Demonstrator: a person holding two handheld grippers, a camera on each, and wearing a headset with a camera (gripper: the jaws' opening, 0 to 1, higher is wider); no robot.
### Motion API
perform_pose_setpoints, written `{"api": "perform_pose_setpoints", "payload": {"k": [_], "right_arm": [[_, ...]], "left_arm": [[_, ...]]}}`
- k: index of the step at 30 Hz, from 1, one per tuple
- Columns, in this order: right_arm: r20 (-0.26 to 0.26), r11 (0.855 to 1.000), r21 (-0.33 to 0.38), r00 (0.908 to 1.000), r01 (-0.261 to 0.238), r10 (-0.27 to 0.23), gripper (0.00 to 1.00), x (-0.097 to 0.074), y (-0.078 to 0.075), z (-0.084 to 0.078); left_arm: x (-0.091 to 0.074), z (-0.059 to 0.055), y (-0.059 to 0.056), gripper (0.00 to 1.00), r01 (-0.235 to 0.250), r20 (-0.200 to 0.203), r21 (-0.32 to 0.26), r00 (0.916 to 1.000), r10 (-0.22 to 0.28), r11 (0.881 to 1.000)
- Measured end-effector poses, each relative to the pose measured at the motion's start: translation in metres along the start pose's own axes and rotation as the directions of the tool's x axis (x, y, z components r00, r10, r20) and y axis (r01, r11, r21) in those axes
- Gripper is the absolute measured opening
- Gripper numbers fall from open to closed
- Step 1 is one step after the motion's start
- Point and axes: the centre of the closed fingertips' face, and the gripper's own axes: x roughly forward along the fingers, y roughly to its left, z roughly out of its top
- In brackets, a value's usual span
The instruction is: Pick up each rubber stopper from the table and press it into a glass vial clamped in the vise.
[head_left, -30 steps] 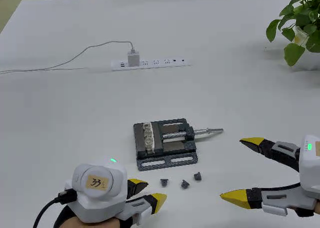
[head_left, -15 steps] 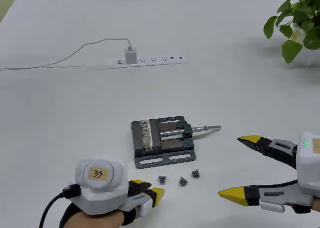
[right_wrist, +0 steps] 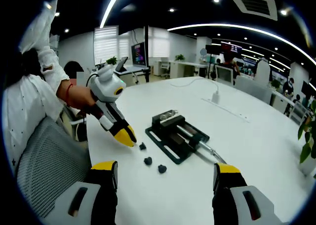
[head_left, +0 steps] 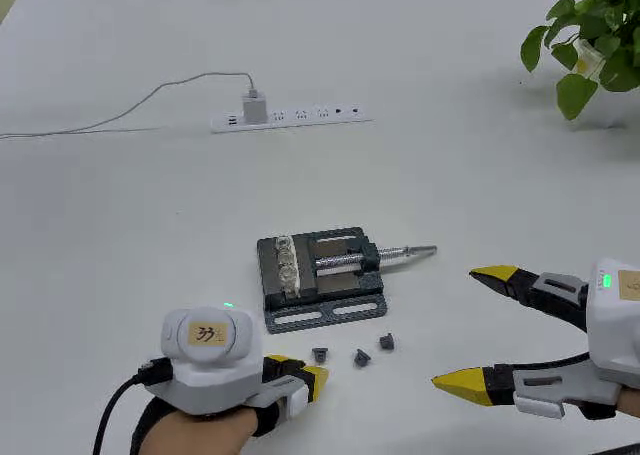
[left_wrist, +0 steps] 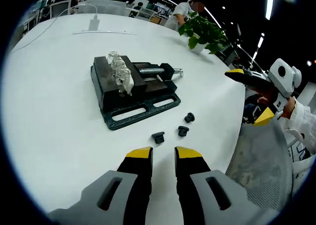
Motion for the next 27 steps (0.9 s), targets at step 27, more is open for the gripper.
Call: {"api": "perform_pose_setpoints", "payload": {"k": [27], "right_arm": [[-0.005,1.0,0.017,1.0,0.006,-0.006,0.76,0.0,0.001,-0.005]], "left_arm": [[0.015,0.004,0.002,0.1,-0.035,-0.021,-0.006,0.9992,0.035,0.999]]}}
